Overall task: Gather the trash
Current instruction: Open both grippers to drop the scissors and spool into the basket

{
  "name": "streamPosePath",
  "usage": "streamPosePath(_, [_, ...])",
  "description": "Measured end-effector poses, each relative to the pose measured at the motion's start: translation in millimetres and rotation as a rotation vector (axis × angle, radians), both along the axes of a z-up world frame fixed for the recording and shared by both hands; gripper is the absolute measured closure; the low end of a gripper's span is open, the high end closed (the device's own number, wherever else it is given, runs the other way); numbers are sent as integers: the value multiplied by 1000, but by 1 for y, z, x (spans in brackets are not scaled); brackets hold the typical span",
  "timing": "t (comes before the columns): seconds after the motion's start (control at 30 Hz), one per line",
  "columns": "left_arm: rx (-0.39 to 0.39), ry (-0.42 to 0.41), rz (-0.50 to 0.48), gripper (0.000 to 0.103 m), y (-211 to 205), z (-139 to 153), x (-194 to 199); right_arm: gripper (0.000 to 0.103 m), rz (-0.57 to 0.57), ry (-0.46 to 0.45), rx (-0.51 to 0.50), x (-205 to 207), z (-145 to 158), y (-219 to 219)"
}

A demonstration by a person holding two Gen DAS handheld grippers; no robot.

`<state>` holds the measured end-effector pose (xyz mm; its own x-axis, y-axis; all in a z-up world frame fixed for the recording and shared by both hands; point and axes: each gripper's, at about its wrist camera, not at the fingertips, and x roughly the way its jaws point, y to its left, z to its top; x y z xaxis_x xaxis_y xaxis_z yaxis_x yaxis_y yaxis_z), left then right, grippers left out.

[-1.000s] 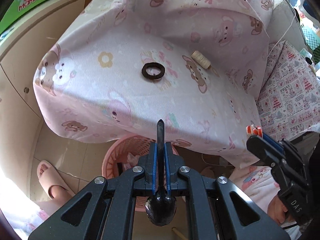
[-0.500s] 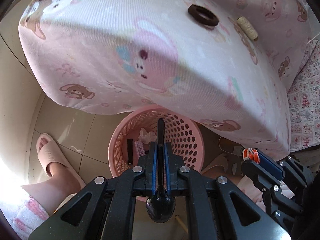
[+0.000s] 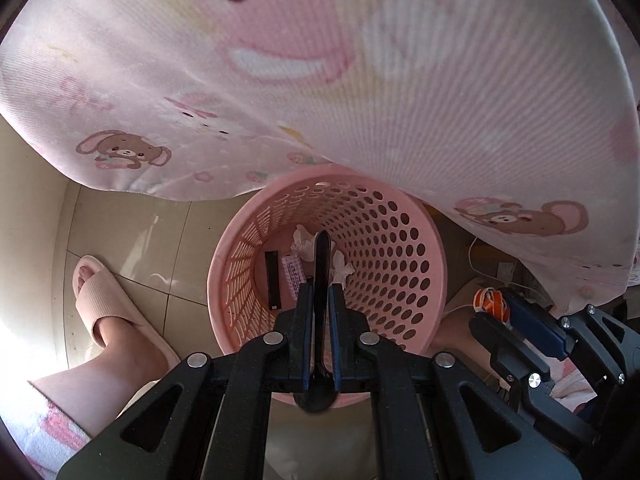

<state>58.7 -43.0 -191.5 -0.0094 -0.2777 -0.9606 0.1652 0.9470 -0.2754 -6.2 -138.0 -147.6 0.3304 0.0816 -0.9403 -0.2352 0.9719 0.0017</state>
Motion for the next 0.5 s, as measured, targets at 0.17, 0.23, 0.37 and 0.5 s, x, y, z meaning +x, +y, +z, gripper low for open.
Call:
streamPosePath(0.17, [22,-8,-7,91,-2,0,-2,82,2,20,-10,2,-6,2])
streamPosePath(0.23, [30,-15,-6,79,-1,1,-2,79,-4,24,-11,1,-6,0])
streamPosePath(0.37, [44,-28,6,69,2,5,-2,73,-19,18,-14,-1,-3,-4])
streamPosePath(0.5, [59,-61,22,65,8,16,0,58,-47,-12,-13,-2,5,-11])
